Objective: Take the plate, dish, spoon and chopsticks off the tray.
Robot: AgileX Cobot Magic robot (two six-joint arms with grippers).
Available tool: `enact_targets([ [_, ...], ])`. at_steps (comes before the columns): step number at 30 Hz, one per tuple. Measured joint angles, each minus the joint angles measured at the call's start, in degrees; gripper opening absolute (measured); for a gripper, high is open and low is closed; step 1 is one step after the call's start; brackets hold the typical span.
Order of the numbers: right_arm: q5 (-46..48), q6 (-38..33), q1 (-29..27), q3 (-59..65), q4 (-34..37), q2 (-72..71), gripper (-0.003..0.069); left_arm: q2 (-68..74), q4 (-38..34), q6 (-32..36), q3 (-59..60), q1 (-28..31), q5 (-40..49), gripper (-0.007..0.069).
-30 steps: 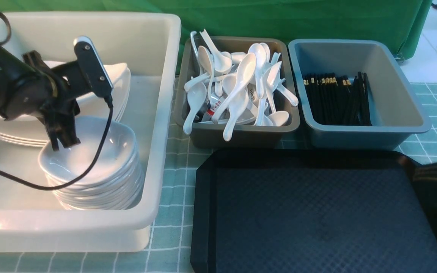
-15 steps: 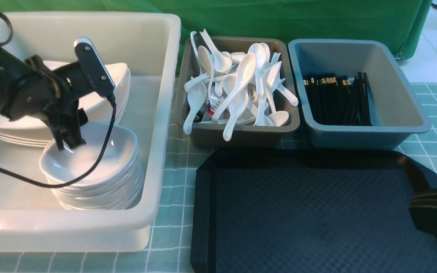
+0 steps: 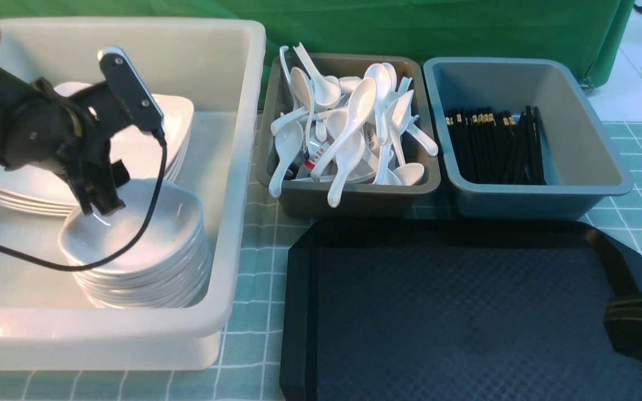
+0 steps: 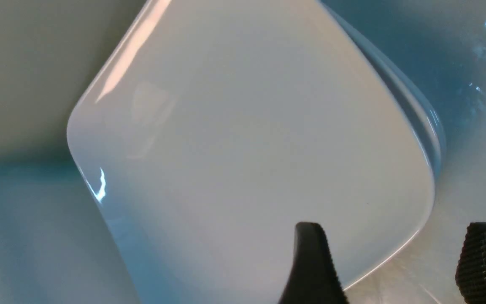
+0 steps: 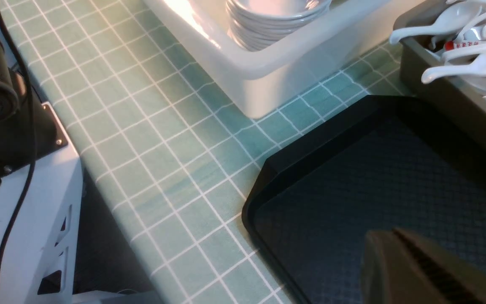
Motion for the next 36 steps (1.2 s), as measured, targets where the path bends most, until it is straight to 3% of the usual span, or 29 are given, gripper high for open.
enact_targets([
  [8, 0.0, 0.0, 0.0, 0.0, 0.0, 0.0, 0.0029, -5.1, -5.5, 0.1, 0.0, 0.0, 2.6, 0.0444],
  [13, 0.0, 0.0, 0.0, 0.0, -0.7, 0.0, 0.0035, -16.0, -19.2, 0.2, 0.0, 0.0, 3.6, 0.0436],
  [16, 0.0, 0.0, 0.0, 0.0, -1.5, 0.0, 0.0043, -29.7, -37.6, 0.8, 2.9, 0.0, 4.0, 0.0301],
  [17, 0.0, 0.0, 0.0, 0.0, -1.7, 0.0, 0.0044, -32.1, -40.1, 1.3, 4.2, -0.1, 3.8, 0.0269],
  [20, 0.0, 0.0, 0.0, 0.0, -2.5, 0.0, 0.0046, -46.1, -51.6, 5.0, 11.5, -0.1, 2.0, 0.0079],
  [22, -0.1, 0.1, 0.0, 0.0, -3.3, 0.0, 0.0046, -56.0, -57.6, 7.9, 18.8, -0.1, 1.1, 0.0022],
  [28, -0.2, 1.1, 0.0, 0.0, -3.6, 0.0, 0.0051, -70.2, -66.7, 12.6, 32.8, -0.1, -1.3, 0.0009],
  [36, -0.2, 2.4, 0.0, 0.0, -3.6, 0.0, 0.0056, -79.8, -68.5, 14.9, 40.8, -0.1, -2.6, 0.0010],
])
